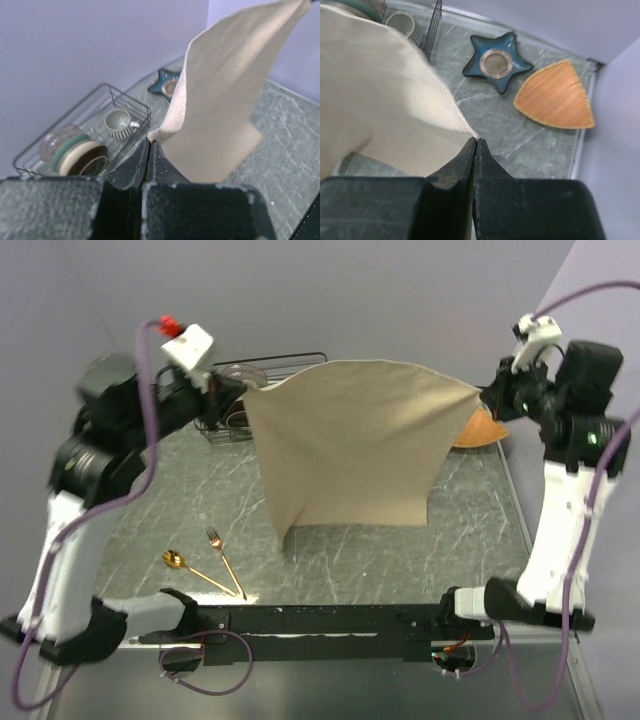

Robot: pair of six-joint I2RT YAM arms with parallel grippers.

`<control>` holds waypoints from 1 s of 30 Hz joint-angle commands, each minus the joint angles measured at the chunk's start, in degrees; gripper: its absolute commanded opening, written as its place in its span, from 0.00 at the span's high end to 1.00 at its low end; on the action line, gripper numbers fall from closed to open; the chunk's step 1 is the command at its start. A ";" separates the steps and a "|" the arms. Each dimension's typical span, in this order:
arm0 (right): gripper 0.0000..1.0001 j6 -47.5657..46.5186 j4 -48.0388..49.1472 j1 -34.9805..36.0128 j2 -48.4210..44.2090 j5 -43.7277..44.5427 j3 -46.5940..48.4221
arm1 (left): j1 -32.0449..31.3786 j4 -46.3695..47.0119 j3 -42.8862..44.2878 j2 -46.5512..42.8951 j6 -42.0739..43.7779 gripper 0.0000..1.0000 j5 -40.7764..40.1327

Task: Fold the napkin into a case and place the utensils inside
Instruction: Flatten out the crumpled napkin at the center of the board.

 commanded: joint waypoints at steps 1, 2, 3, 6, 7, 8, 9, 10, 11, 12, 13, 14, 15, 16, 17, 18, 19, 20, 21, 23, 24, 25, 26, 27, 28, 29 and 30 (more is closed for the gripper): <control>1.00 -1.59 1.83 0.35 -10.91 3.30 -4.27 | -0.03 -2.08 -1.53 -7.82 1.62 0.99 1.75; 1.00 -1.76 2.10 0.26 -14.24 3.39 -5.50 | -0.03 -2.43 -1.36 -9.92 1.54 0.99 2.10; 1.00 -1.93 2.37 0.18 -15.84 3.48 -5.77 | -0.12 -3.74 -1.18 -10.81 1.53 0.99 2.97; 1.00 -2.46 2.55 0.26 -21.38 3.22 -5.95 | 0.31 -5.59 -1.09 -13.89 1.89 0.99 6.83; 1.00 -2.46 2.55 0.18 -23.39 3.13 -5.43 | 0.67 -5.94 -1.00 -15.29 1.89 0.99 8.07; 1.00 -2.55 2.37 0.26 -24.20 3.04 -4.99 | 0.84 -6.29 -0.65 -15.82 1.80 0.99 8.95; 1.00 -2.73 1.76 0.18 -24.81 3.04 -4.46 | 1.19 -7.08 -0.30 -16.26 1.62 0.99 10.27; 1.00 -2.64 1.23 0.26 -25.51 3.04 -2.89 | 1.46 -7.52 0.92 -16.61 1.54 0.99 10.45; 1.00 -2.73 0.79 0.18 -25.70 3.04 -2.00 | 1.46 -7.88 1.71 -16.71 1.45 0.99 10.54; 1.00 -2.81 -0.17 0.18 -25.61 3.13 -1.13 | 1.55 -8.23 2.33 -16.62 0.92 0.99 10.19; 1.00 -2.82 -0.44 0.26 -25.09 2.95 0.54 | 1.64 -9.10 3.73 -16.18 0.66 0.99 8.97; 1.00 -2.73 -0.79 0.18 -24.56 3.04 1.25 | 1.64 -9.37 4.09 -15.83 -0.21 0.99 7.92; 1.00 -2.64 -0.97 0.18 -24.03 2.95 1.69 | 1.64 -9.63 4.36 -15.48 -0.48 0.99 6.69; 1.00 -2.47 -0.88 0.26 -22.90 2.95 2.13 | 1.64 -9.55 4.01 -14.61 -1.01 0.99 3.19; 1.00 -2.20 -0.71 0.26 -22.19 2.86 1.96 | 1.64 -9.03 3.57 -14.16 -1.71 0.99 1.33; 1.00 -2.03 0.08 0.26 -21.49 2.69 1.70 | 1.64 -8.50 2.87 -13.81 -1.98 0.99 -0.43; 1.00 -1.76 0.96 0.26 -20.09 2.78 0.13 | 1.64 -7.80 1.30 -12.76 -2.07 0.99 -2.27; 1.00 -1.59 1.92 0.18 -19.46 2.69 -0.84 | 1.64 -6.49 0.59 -12.06 -2.50 0.99 -4.99; 1.00 -0.98 4.19 0.35 -18.67 2.78 -1.90 | 1.64 -5.95 -0.03 -11.18 -2.77 0.99 -6.58; 1.00 -0.27 6.40 0.96 -15.69 3.39 -4.54 | 1.72 -2.80 -2.84 -8.98 -3.04 0.99 -9.31; 1.00 -0.09 8.68 1.49 -14.55 4.00 -5.33 | 1.90 -1.04 -4.07 -8.36 -2.95 0.99 -10.19; 1.00 0.00 9.92 2.89 -12.36 5.57 -7.16 | 2.16 0.46 -6.60 -6.79 -2.77 0.99 -11.24; 1.00 -0.18 11.32 3.77 -11.21 6.55 -8.14 | 2.77 1.86 -7.76 -5.82 -2.16 0.99 -12.12; 1.00 -0.18 14.73 4.65 -9.11 7.60 -10.50 | 5.30 5.44 -8.90 -4.85 -2.16 0.99 -12.05; 1.00 -0.18 16.33 5.96 -7.78 9.87 -11.39 | 6.89 6.79 -10.30 -2.32 -2.42 0.99 -10.83; 1.00 -0.18 17.91 6.32 -6.29 10.68 -12.18 | 8.65 8.19 -10.75 -0.73 -3.20 0.99 -9.51; 1.00 0.00 20.80 6.42 -3.23 11.30 -12.97 | 11.36 10.38 -11.11 0.86 -3.56 0.99 -6.63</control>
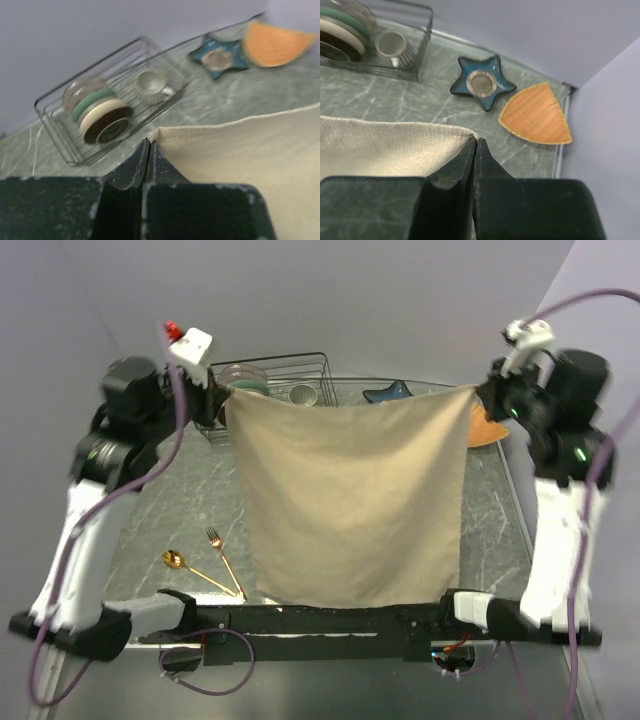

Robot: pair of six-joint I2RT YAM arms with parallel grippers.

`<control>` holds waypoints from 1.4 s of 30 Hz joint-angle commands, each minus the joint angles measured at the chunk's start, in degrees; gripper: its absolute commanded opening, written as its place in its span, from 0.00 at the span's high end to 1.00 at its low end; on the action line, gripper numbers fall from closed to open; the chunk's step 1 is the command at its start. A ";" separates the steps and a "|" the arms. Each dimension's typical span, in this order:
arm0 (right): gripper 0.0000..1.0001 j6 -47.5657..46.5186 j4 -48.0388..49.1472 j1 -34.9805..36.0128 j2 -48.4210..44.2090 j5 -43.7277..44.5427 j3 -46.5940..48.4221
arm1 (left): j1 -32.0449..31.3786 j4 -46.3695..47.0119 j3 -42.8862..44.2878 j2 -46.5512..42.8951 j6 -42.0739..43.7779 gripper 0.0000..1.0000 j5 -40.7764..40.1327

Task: Fold the napkin into a case and place the utensils inside
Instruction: Flatten out the crumpled napkin at the center of the board, then fold and flatten the napkin at the center of the board.

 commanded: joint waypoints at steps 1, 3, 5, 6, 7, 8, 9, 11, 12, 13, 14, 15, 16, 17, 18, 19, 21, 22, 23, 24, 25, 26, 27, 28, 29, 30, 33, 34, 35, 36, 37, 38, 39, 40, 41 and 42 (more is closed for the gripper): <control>1.00 0.91 12.84 2.04 8.79 6.60 -4.54 | 7.63 11.62 -3.56 8.66 -1.97 0.99 1.66; 1.00 1.18 16.96 2.31 13.52 7.40 -6.12 | 9.74 17.31 -5.93 11.14 -1.36 0.99 4.29; 1.00 1.35 19.00 2.57 16.88 7.57 -6.57 | 10.62 21.02 -10.06 14.22 -0.13 0.99 5.97; 1.00 1.44 20.58 2.75 20.12 7.31 -6.83 | 11.32 22.95 -11.30 15.27 -0.12 0.99 6.41; 1.00 1.62 21.20 2.92 21.80 7.05 -6.92 | 11.76 25.06 -12.88 17.81 -0.21 0.99 7.98; 1.00 1.88 21.90 3.71 23.38 6.70 -6.84 | 12.12 26.39 -13.59 19.05 -0.47 0.99 8.78; 1.00 1.88 22.69 4.15 26.53 6.61 -6.75 | 12.73 27.71 -14.38 20.19 -1.00 0.99 8.79; 1.00 2.41 23.84 5.12 29.36 6.78 -6.75 | 13.35 31.84 -16.40 23.10 -1.61 0.99 10.63; 1.00 2.50 24.71 5.64 31.73 6.70 -6.66 | 13.61 33.15 -17.02 23.98 -1.79 0.99 10.46; 1.00 2.50 24.98 5.65 32.79 6.96 -6.49 | 13.70 34.30 -17.89 25.20 -1.97 0.99 10.46; 1.00 2.50 25.16 6.69 33.59 6.96 -6.22 | 13.79 35.53 -18.08 25.82 -2.06 0.99 11.50; 1.00 2.58 25.42 7.14 34.81 6.96 -5.70 | 13.96 35.98 -18.08 26.61 -2.14 0.99 11.86; 1.00 2.58 25.34 7.23 35.35 7.13 -5.26 | 14.05 36.15 -18.08 26.79 -2.14 0.99 12.30; 1.00 2.24 25.25 7.23 35.70 7.48 -4.82 | 14.14 35.98 -18.16 26.88 -1.97 0.99 14.13; 1.00 1.71 24.55 7.14 35.97 7.57 -4.29 | 14.14 35.55 -18.34 26.80 -1.53 0.99 14.93; 1.00 1.01 24.11 7.06 35.88 7.66 -4.20 | 14.14 34.93 -18.51 26.54 -0.92 0.99 15.90; 1.00 -1.54 22.80 6.97 34.49 8.10 -5.94 | 14.14 32.31 -19.30 25.66 1.62 0.99 18.54; 1.00 -2.33 22.70 6.97 33.69 8.19 -7.18 | 14.14 31.42 -21.13 24.00 2.85 0.99 18.89; 1.00 -4.25 22.44 6.88 32.73 8.10 -8.67 | 14.14 30.80 -22.46 22.85 5.13 0.99 19.16; 1.00 -5.23 22.26 6.88 30.54 7.84 -12.34 | 14.14 29.40 -23.95 21.62 6.72 0.99 19.77; 1.00 -6.28 22.09 6.97 29.39 7.66 -14.38 | 14.14 28.61 -27.18 19.09 8.39 0.99 20.04; 1.00 -8.47 22.09 6.88 28.25 7.23 -16.48 | 14.14 27.99 -29.04 17.76 11.19 0.99 20.13; 1.00 -9.45 22.17 6.97 26.41 7.14 -20.59 | 14.14 26.24 -32.46 15.31 12.52 0.99 20.56; 1.00 -10.24 22.26 6.88 25.52 7.14 -22.64 | 14.14 25.62 -34.23 14.06 15.40 0.99 20.48; 1.00 -12.16 22.00 6.88 24.90 7.14 -24.40 | 14.14 24.91 -36.16 12.92 16.56 0.99 20.48; 1.00 -12.96 21.65 6.97 24.02 7.14 -27.29 | 14.14 24.38 -39.40 11.00 17.62 0.99 20.31; 1.00 -15.87 21.91 6.88 22.44 7.75 -33.17 | 14.14 22.63 -45.12 7.91 21.40 0.99 20.39; 1.00 -16.83 22.17 6.88 22.09 8.01 -34.77 | 14.14 21.58 -46.37 7.46 22.80 0.99 20.91; 1.00 -17.19 22.87 6.88 21.47 8.45 -37.48 | 13.71 21.13 -47.51 7.03 23.43 0.99 21.01; 1.00 -17.54 23.23 6.97 21.38 8.63 -38.73 | 13.35 20.61 -49.61 6.41 24.04 0.99 21.01; 1.00 -18.15 23.32 7.05 21.38 9.06 -39.96 | 13.00 20.08 -50.59 6.14 25.09 0.99 20.66; 1.00 -18.24 23.67 6.97 21.64 9.24 -41.89 | 12.13 19.90 -51.55 5.97 25.45 0.99 20.48; 1.00 -18.42 23.76 7.05 21.90 9.59 -42.60 | 11.60 19.98 -53.13 5.71 25.63 0.99 20.31; 1.00 -18.42 23.93 7.14 22.17 9.60 -43.22 | 10.90 19.98 -53.67 5.53 25.80 0.99 19.61; 1.00 -18.51 24.28 7.23 22.78 9.86 -43.83 | 9.50 20.16 -54.46 5.35 25.72 0.99 19.17; 1.00 -18.33 24.20 7.14 23.05 9.86 -44.01 | 8.79 20.33 -54.72 5.26 25.37 0.99 18.90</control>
